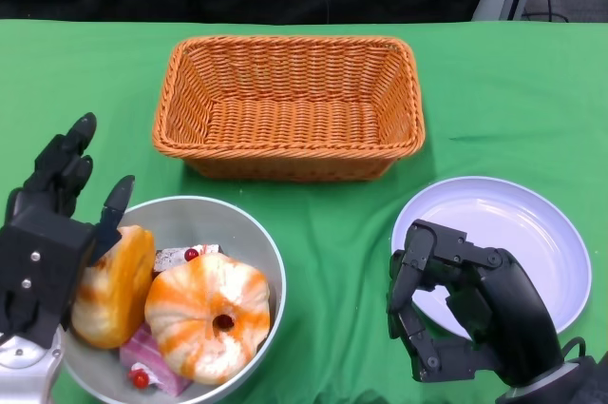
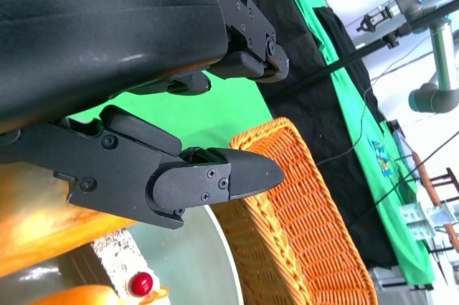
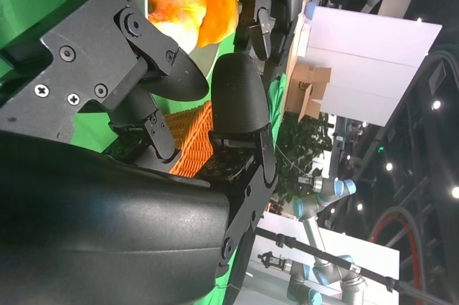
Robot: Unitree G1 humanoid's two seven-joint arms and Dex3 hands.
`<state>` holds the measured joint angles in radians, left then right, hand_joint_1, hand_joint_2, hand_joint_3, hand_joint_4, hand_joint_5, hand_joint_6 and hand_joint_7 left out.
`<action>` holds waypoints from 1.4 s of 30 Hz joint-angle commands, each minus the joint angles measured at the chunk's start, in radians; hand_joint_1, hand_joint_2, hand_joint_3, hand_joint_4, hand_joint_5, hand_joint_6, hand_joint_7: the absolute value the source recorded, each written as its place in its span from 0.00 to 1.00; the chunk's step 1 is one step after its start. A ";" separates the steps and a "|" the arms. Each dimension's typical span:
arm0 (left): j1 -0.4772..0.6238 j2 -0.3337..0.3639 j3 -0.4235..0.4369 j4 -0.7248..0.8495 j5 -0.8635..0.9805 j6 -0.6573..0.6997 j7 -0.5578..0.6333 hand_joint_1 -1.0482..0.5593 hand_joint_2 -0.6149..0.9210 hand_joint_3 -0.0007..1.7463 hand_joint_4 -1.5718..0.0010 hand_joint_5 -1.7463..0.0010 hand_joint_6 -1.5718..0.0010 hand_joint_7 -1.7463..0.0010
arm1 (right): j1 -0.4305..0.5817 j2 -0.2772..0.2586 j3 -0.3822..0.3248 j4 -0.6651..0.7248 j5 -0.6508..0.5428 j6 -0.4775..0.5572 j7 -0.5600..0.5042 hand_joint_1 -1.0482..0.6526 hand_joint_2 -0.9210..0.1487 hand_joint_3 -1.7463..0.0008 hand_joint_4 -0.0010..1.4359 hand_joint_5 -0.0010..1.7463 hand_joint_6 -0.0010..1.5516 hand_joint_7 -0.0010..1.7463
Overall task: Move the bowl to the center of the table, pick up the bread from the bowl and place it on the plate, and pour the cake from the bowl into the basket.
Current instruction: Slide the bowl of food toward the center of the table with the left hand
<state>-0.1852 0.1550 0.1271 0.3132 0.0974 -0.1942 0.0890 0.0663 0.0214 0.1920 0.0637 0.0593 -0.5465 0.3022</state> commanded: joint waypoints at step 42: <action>0.103 0.144 0.008 -0.243 0.018 0.573 -0.111 0.26 1.00 0.32 0.75 0.98 0.77 0.99 | 0.015 -0.005 0.013 -0.040 0.008 0.011 -0.011 0.57 0.49 0.20 0.61 1.00 0.44 0.96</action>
<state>-0.0986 0.2887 0.1361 0.0896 0.1180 0.3760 -0.0061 0.0755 0.0253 0.2108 0.0380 0.0592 -0.5384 0.2958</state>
